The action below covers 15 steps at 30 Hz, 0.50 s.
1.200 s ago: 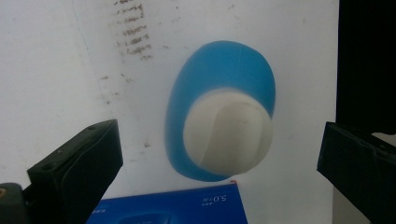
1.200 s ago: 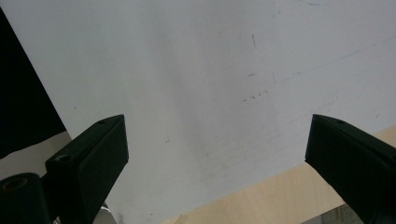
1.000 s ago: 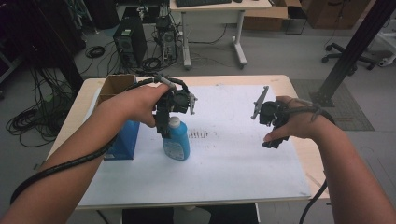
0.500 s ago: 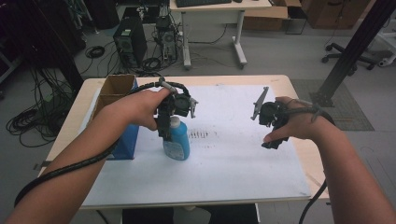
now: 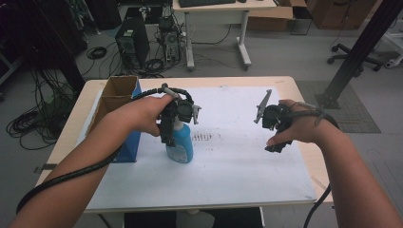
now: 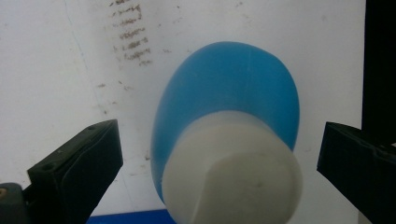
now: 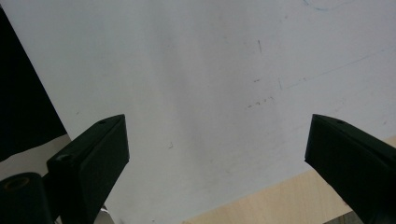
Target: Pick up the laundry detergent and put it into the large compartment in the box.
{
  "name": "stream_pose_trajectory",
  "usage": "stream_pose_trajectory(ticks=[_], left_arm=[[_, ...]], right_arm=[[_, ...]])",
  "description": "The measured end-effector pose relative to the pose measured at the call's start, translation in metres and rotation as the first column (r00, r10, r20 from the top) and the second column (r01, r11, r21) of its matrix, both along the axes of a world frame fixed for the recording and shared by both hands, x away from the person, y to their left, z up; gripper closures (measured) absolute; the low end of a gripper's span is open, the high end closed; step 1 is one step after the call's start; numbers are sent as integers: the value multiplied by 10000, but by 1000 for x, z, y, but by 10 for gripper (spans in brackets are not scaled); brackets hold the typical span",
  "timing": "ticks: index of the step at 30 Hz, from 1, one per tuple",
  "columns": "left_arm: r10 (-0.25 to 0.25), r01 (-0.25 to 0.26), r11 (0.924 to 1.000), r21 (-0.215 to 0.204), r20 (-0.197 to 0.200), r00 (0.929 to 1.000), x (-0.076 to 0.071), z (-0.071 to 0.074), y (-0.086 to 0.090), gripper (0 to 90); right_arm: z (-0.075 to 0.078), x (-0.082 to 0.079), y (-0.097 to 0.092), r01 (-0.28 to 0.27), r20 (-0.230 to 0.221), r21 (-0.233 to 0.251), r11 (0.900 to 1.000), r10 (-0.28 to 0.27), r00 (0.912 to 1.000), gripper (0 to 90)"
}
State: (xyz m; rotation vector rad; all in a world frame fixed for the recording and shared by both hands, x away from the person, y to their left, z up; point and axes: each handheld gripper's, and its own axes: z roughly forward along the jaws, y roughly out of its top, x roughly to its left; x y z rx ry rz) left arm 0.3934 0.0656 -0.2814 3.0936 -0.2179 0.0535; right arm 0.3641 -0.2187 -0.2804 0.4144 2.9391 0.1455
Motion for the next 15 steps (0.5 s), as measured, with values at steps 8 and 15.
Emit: stream_pose_trajectory(ticks=[8,15], left_arm=[[-111,114,9999,-104,301,9995,-1,-6,1,4],[-179,185,9997,-148,404,9990,-1,-8,2,14]], right_arm=[[-1,0,1,-54,19,-9,10000,54,10000,62],[-2,1,2,-31,-10,-28,10000,31,10000,63]])
